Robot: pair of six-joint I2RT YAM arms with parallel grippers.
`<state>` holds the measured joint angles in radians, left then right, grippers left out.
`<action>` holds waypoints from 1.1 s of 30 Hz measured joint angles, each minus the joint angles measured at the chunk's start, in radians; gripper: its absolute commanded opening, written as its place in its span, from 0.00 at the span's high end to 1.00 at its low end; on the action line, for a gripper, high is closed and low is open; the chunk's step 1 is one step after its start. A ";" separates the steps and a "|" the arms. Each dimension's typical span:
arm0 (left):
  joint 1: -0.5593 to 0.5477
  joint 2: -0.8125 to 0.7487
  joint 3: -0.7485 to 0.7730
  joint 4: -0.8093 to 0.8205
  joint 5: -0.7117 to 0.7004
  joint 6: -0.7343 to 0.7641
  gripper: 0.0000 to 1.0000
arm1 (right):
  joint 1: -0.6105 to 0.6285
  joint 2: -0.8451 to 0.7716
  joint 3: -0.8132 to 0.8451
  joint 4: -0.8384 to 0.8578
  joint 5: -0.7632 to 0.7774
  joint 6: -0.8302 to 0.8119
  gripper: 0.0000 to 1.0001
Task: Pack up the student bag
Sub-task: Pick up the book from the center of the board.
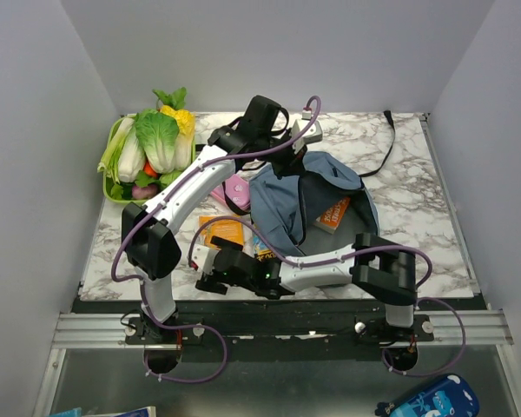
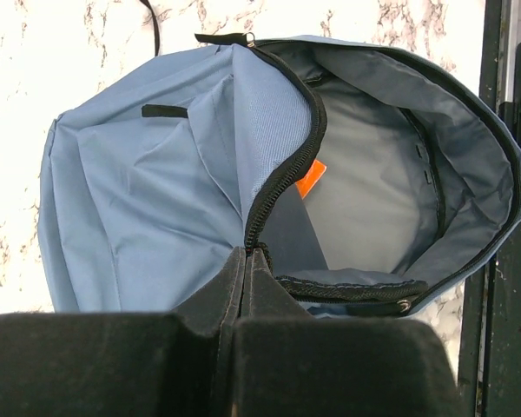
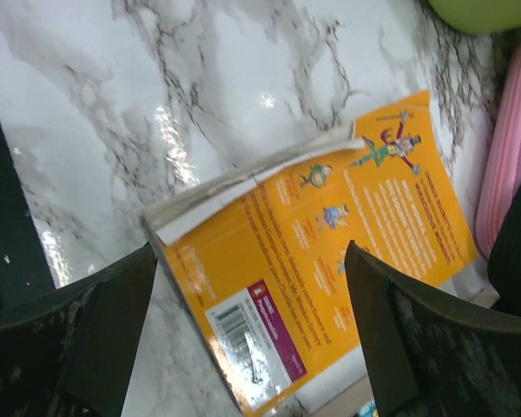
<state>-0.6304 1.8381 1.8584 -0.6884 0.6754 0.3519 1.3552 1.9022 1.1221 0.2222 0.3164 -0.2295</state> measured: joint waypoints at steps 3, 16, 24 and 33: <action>0.000 0.000 0.000 0.003 0.008 -0.006 1.00 | 0.009 0.015 0.008 0.044 -0.047 -0.038 0.02; 0.001 -0.005 -0.001 0.025 0.026 -0.040 1.00 | 0.023 0.136 0.132 0.033 -0.115 -0.048 0.00; 0.006 -0.025 -0.013 0.039 0.036 -0.051 1.00 | 0.009 0.157 0.129 -0.004 -0.089 -0.009 0.01; 0.014 -0.032 -0.023 0.055 0.041 -0.062 1.00 | -0.039 0.159 0.113 -0.015 -0.120 0.106 0.23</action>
<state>-0.6163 1.8065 1.8359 -0.6338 0.7162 0.2897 1.3163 2.0609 1.2354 0.2070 0.1967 -0.1238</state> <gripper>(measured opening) 0.007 0.854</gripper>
